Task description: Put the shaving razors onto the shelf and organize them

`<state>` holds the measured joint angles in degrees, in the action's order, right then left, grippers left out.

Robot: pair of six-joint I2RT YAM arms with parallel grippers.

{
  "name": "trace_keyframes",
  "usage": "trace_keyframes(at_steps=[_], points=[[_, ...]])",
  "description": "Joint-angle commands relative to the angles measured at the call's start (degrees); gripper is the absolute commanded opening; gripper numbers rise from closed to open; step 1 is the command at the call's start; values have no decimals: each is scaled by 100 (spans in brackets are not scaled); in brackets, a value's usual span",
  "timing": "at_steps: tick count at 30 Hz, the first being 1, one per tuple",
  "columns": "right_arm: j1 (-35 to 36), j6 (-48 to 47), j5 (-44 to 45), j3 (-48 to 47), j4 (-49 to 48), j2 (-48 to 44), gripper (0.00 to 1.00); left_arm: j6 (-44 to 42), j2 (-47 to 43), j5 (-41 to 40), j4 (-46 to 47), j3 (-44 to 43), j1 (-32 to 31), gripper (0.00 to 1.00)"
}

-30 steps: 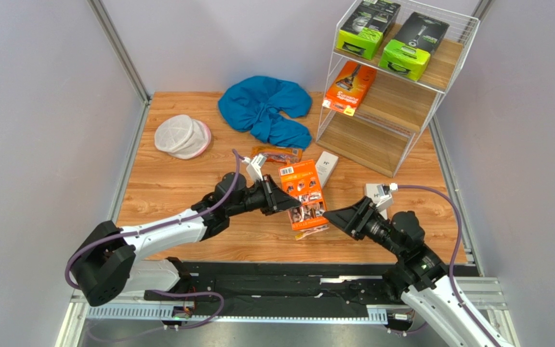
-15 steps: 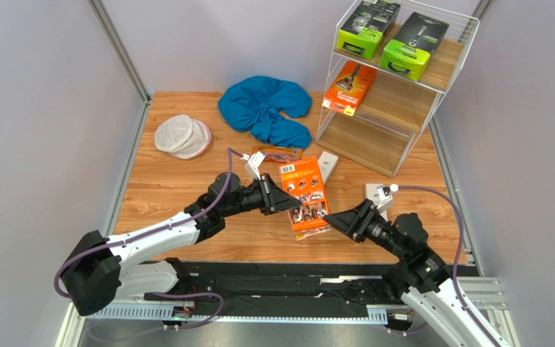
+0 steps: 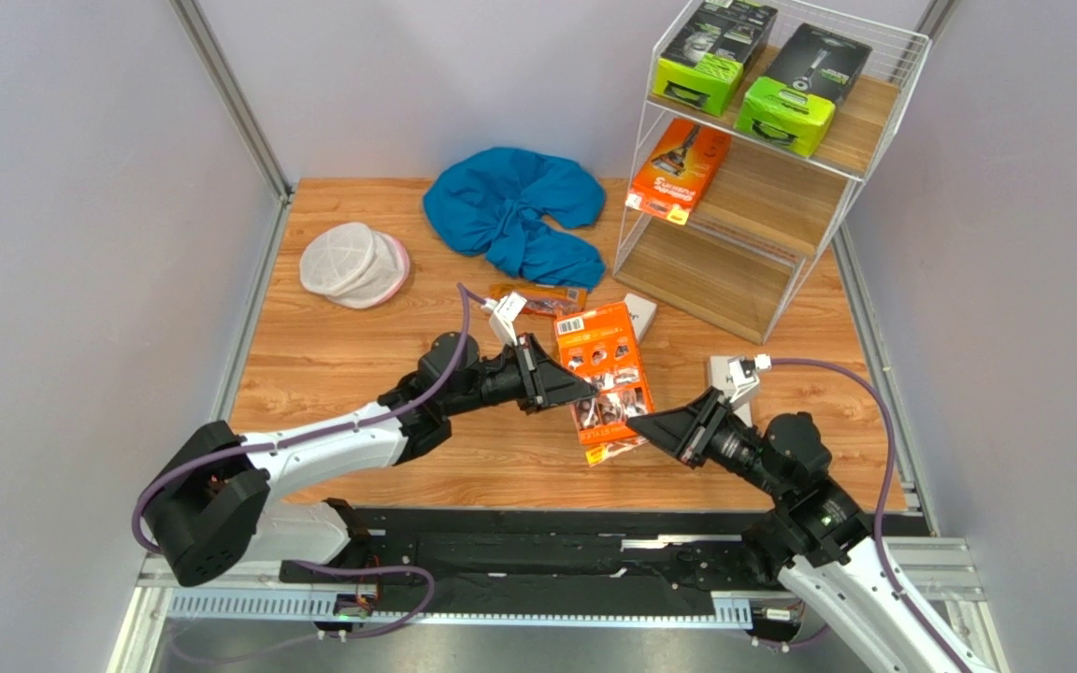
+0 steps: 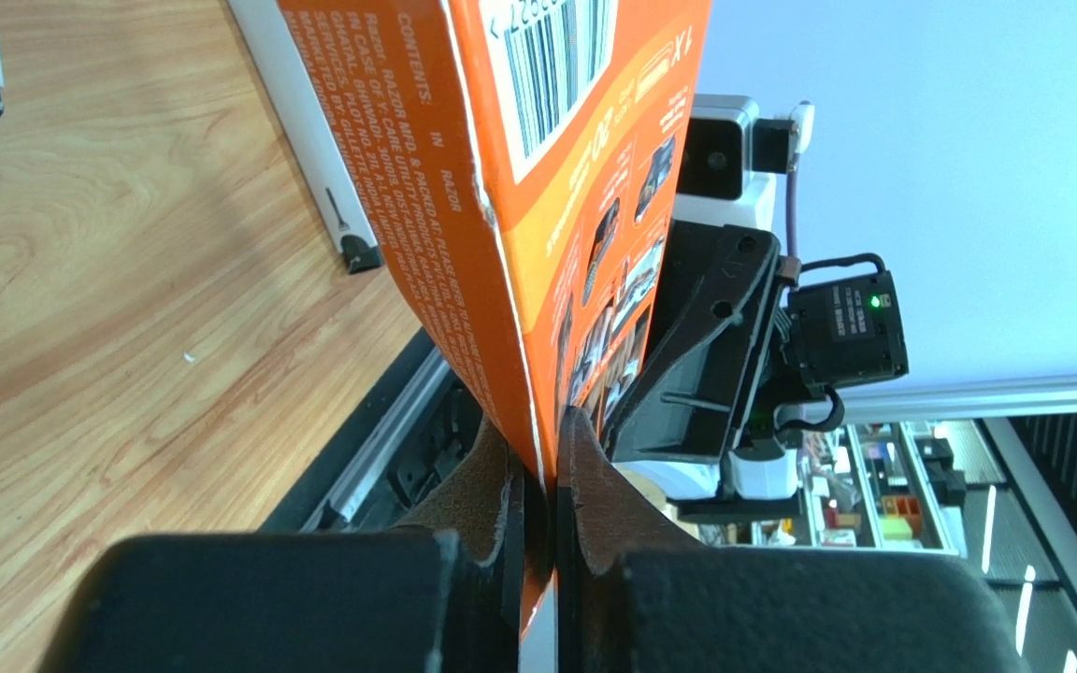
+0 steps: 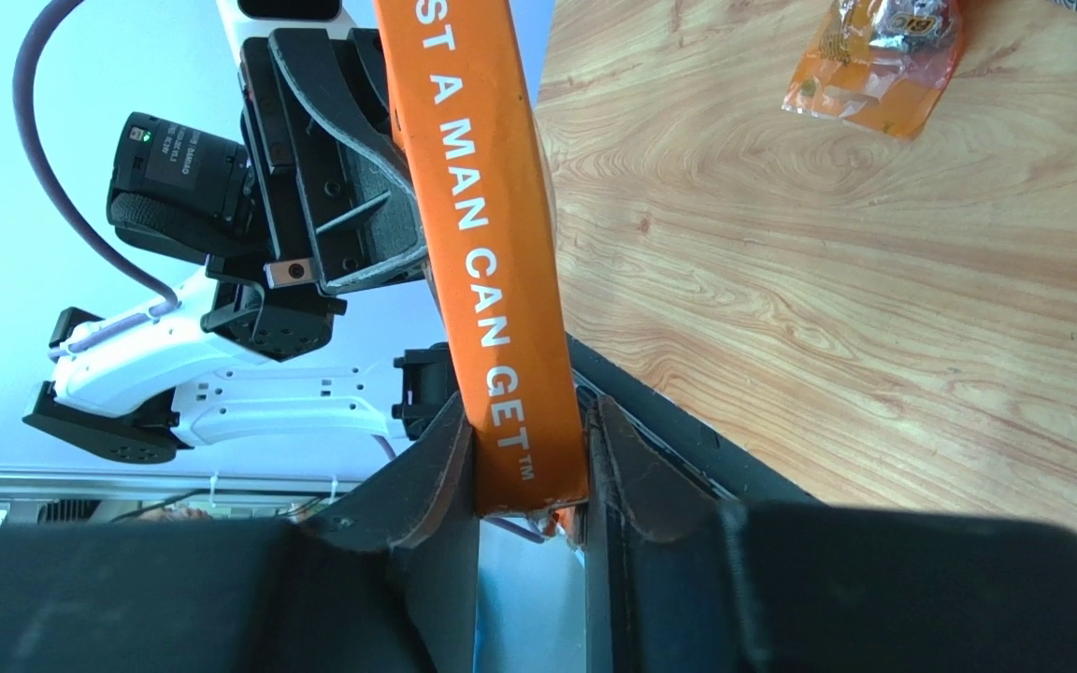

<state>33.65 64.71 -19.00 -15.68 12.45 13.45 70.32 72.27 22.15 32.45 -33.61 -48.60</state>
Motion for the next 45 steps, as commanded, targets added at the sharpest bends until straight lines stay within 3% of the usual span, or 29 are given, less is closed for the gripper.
trace_keyframes(at_steps=[1,2,3,5,6,7,8,14,25,37,45], points=[[36,-46,-60,13,-111,35,2,-228,-222,9,202,-340,-97,10],[36,-46,-25,13,-94,17,2,-317,-353,-87,-234,-374,-97,20],[28,-37,2,13,-85,0,1,-413,-441,-175,-526,-410,-97,40],[36,-46,81,-22,-67,-18,0,-782,-774,-612,-1751,-550,-97,55],[36,-46,107,-31,-58,-9,0,-897,-889,-824,-2186,-620,-97,80],[36,-81,168,-49,-32,-9,0,-1098,-1012,-1053,-2625,-673,-88,94],[36,-90,195,-92,-23,8,0,-1222,-1274,-1525,-3587,-848,-88,97],[28,-414,590,-409,3,227,0,-1873,-2189,-2504,-5202,-1052,-71,99],[-200,-810,1654,-2200,12,1737,0,-1935,-2525,-2277,-5363,-393,-62,99],[-2721,-723,302,-3722,-23,3136,0,-2005,-2788,-2250,-5573,-208,-62,99],[-3312,-486,-393,-4127,-251,3945,0,-2040,-2894,-2250,-5618,-138,-62,99]])
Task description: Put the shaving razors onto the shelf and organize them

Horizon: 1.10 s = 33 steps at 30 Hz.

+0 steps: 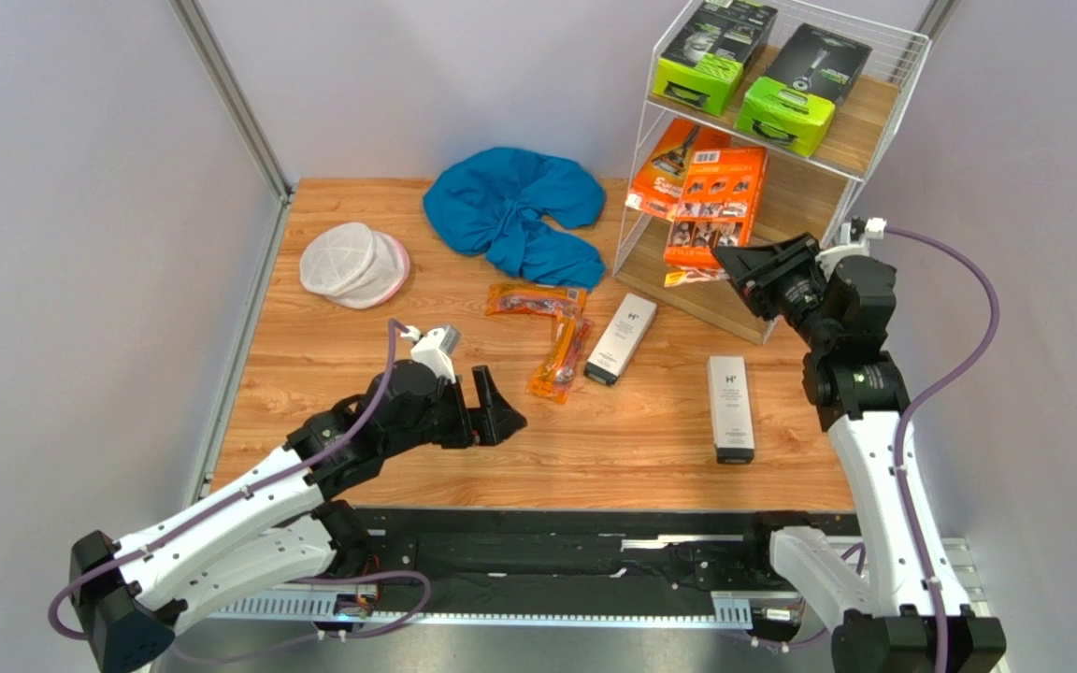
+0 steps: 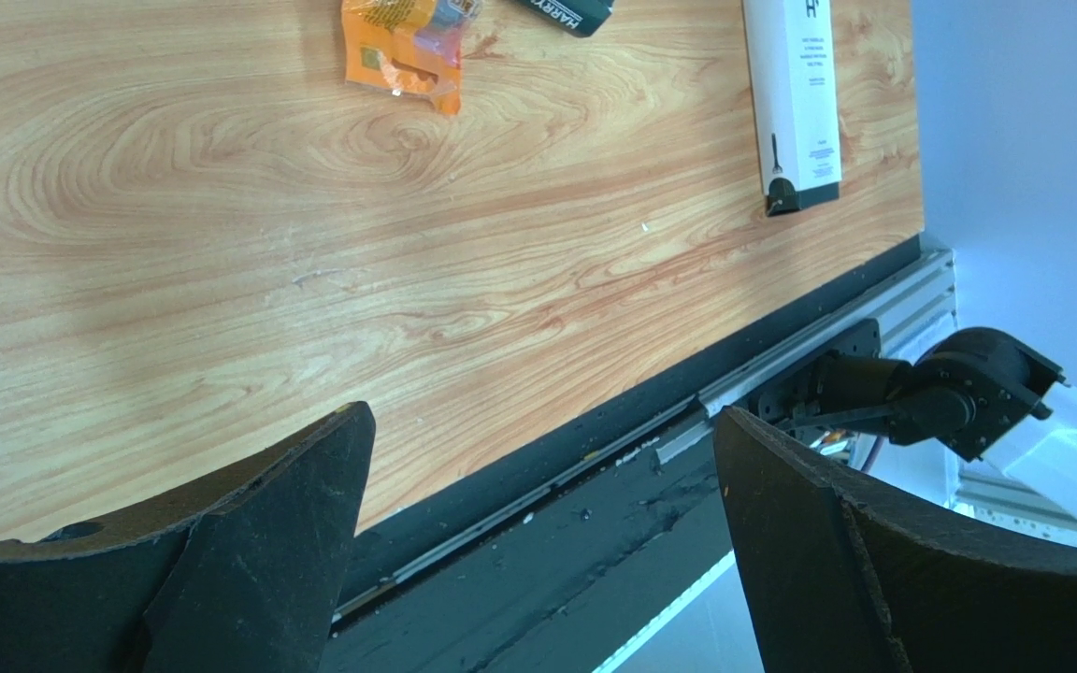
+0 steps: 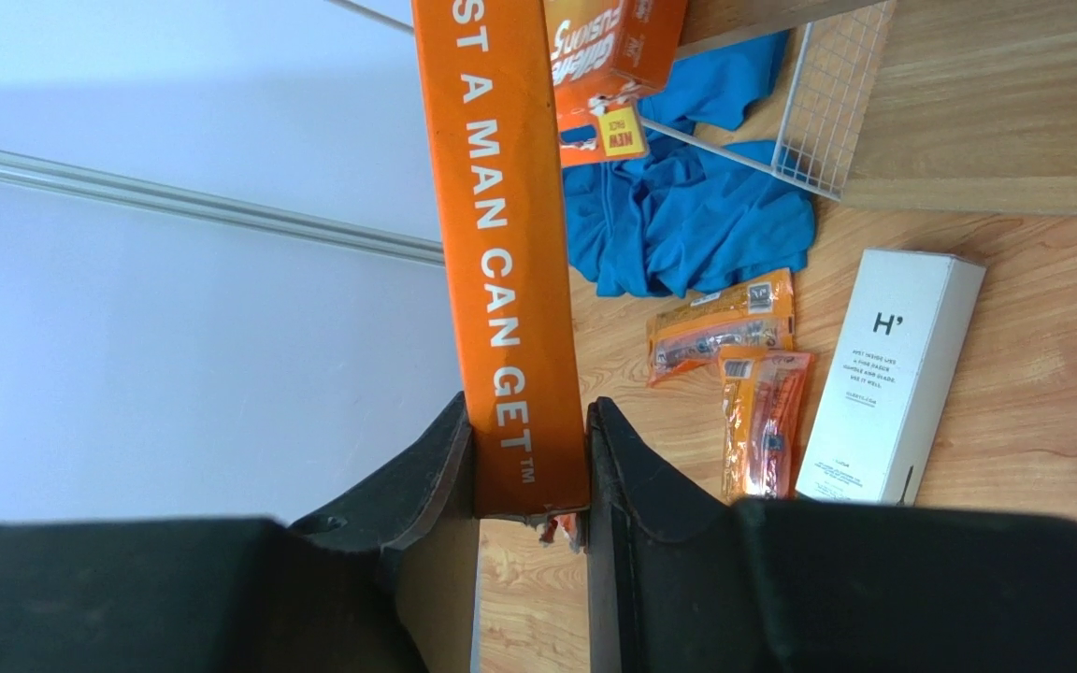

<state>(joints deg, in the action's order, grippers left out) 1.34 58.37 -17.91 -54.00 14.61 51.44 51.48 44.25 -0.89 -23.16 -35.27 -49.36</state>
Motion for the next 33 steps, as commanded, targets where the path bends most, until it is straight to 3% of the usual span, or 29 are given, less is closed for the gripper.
trace_keyframes(at_steps=[1,11,25,30,33], points=[[-351,183,-538,-313,-511,243,0,-165,-101,53,-66,37,15,99],[-837,333,-529,-646,-600,621,2,-69,-259,176,-5,239,15,98],[-1128,105,-582,-1210,15,1508,11,-16,-505,326,-22,371,14,97],[-1136,61,-635,-1245,24,1676,18,55,-619,396,21,494,15,97],[-1128,-123,-460,-1332,164,1694,32,90,-663,483,109,591,15,96]])
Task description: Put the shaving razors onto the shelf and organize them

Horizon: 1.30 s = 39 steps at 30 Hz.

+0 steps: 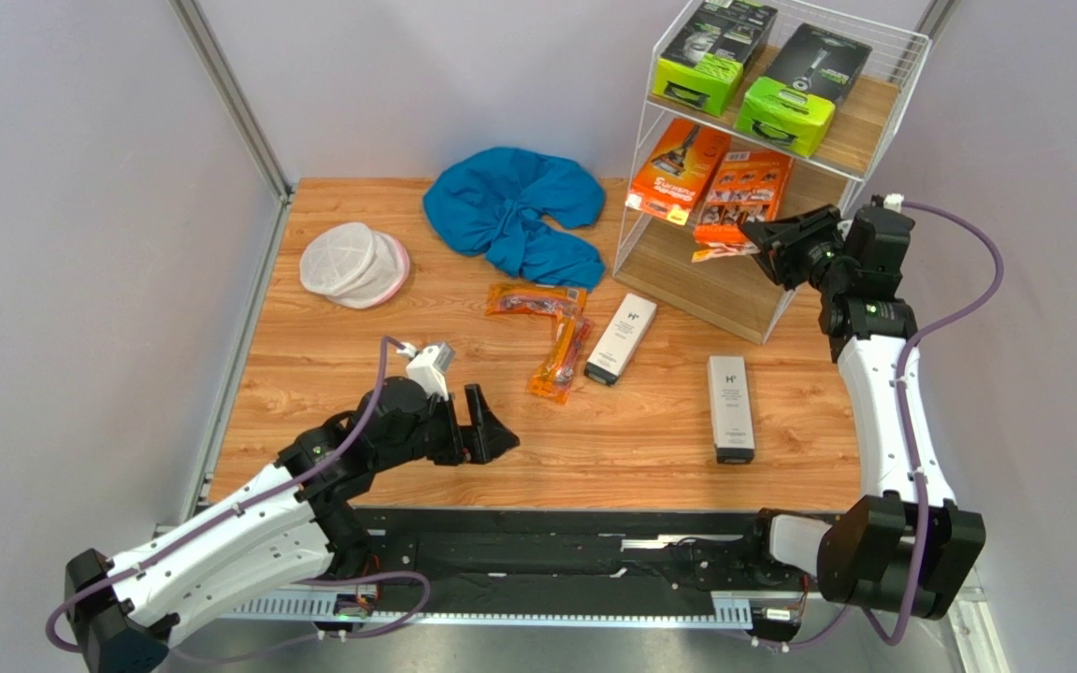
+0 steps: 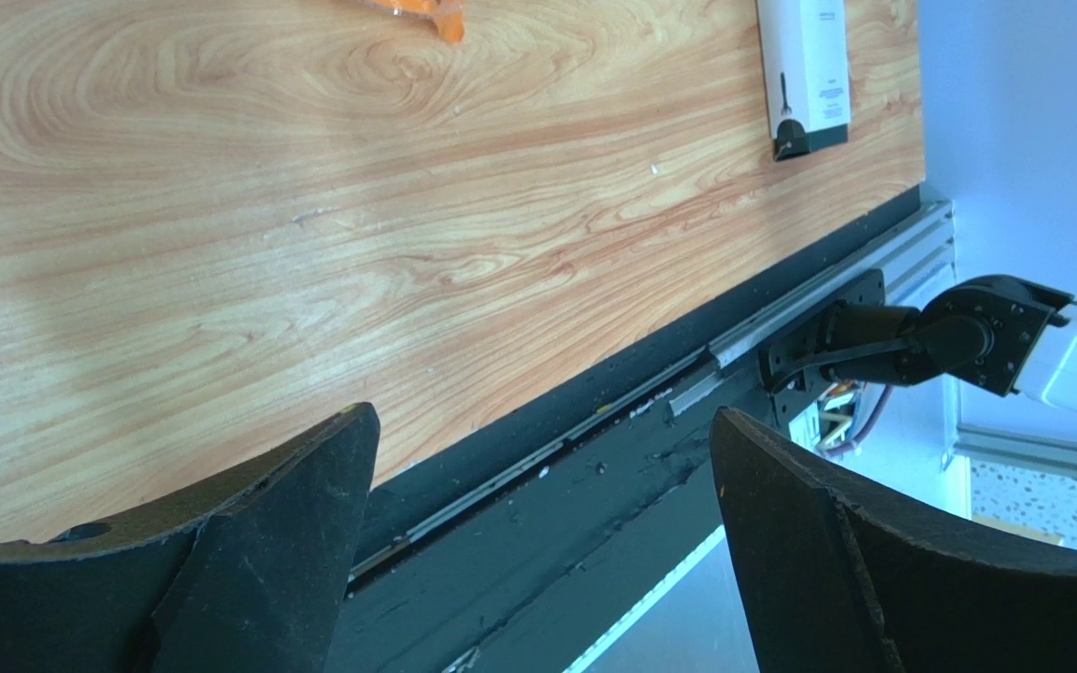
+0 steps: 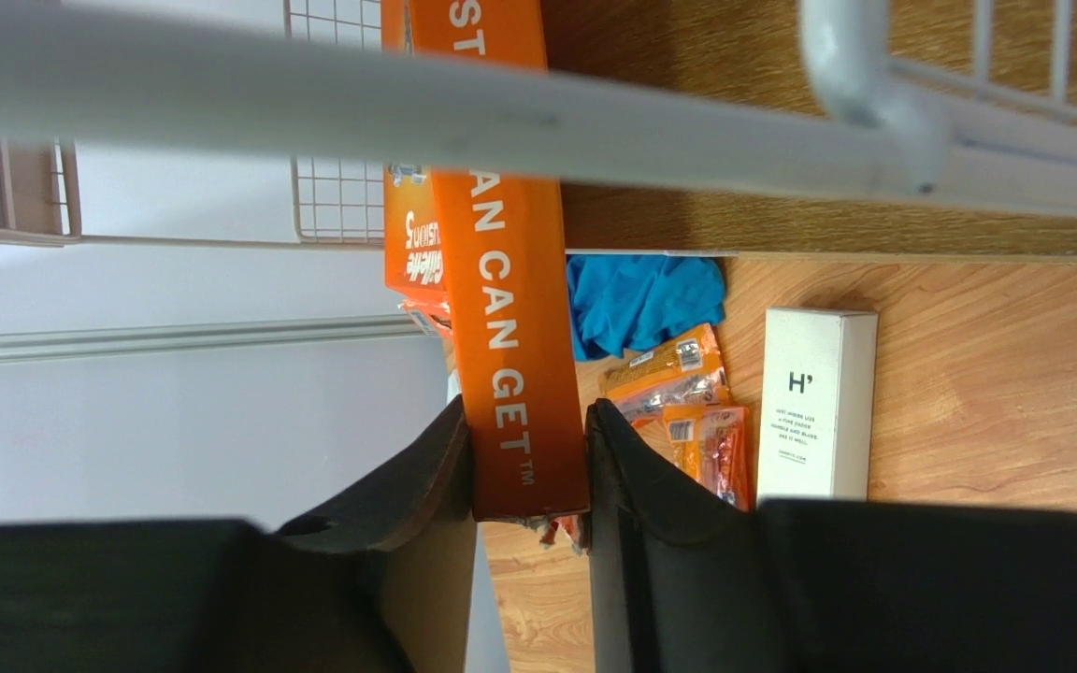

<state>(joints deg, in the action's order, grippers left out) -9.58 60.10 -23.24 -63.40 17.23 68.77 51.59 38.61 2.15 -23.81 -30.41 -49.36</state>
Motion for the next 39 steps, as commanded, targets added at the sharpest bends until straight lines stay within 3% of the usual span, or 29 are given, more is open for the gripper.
trace_keyframes(at_steps=[1,4,12,27,33,35,37,39], points=[[-35,-340,161,-419,-45,-57,41,70,-99,206,193,115,15,96],[-35,-367,382,-410,-71,-110,53,96,-152,286,193,115,15,95],[-44,-525,408,-507,192,-66,62,44,-292,338,131,167,15,95],[-35,-490,294,530,96,-848,70,105,-583,356,26,405,15,95],[-26,-394,-57,644,61,-1067,65,79,-556,347,17,387,15,95],[-17,-332,-154,775,-106,-1173,59,79,-539,330,17,396,15,95],[-17,-279,-189,864,-237,-1235,44,88,-530,338,35,396,15,95],[-17,-270,-224,916,-273,-1156,39,88,-486,365,61,387,15,95]])
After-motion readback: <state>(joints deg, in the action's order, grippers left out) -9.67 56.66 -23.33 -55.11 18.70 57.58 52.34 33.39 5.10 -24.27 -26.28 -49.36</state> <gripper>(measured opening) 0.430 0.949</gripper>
